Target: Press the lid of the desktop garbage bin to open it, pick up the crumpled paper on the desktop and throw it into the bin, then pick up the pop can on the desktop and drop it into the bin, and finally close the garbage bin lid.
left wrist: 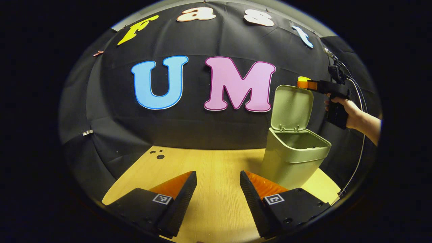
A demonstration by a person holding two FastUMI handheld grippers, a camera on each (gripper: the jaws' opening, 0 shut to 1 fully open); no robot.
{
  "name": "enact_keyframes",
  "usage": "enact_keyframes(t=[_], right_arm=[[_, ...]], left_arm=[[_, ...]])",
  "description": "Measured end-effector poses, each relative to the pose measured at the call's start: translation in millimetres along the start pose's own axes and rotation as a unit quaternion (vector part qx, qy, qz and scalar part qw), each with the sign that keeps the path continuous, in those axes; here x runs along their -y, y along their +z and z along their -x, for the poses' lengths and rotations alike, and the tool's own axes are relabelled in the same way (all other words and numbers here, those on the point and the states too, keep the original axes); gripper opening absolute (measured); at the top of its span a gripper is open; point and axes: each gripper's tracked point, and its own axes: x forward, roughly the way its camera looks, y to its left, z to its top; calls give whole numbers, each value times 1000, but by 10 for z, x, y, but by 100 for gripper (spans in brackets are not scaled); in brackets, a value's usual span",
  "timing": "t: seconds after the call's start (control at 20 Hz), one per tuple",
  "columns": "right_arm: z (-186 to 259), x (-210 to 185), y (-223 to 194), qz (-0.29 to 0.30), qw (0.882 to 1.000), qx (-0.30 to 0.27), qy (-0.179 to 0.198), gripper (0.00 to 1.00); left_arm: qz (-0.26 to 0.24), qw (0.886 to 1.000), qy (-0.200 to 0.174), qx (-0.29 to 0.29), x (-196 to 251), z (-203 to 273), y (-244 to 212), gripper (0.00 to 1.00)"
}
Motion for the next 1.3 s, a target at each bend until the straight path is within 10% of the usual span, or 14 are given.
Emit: enact_keyframes(t=[1.3], right_arm=[[1336,-460,-963,-6,988,-148,48,90]], left_arm=[[-11,999,-52,11,74,92,-14,84]])
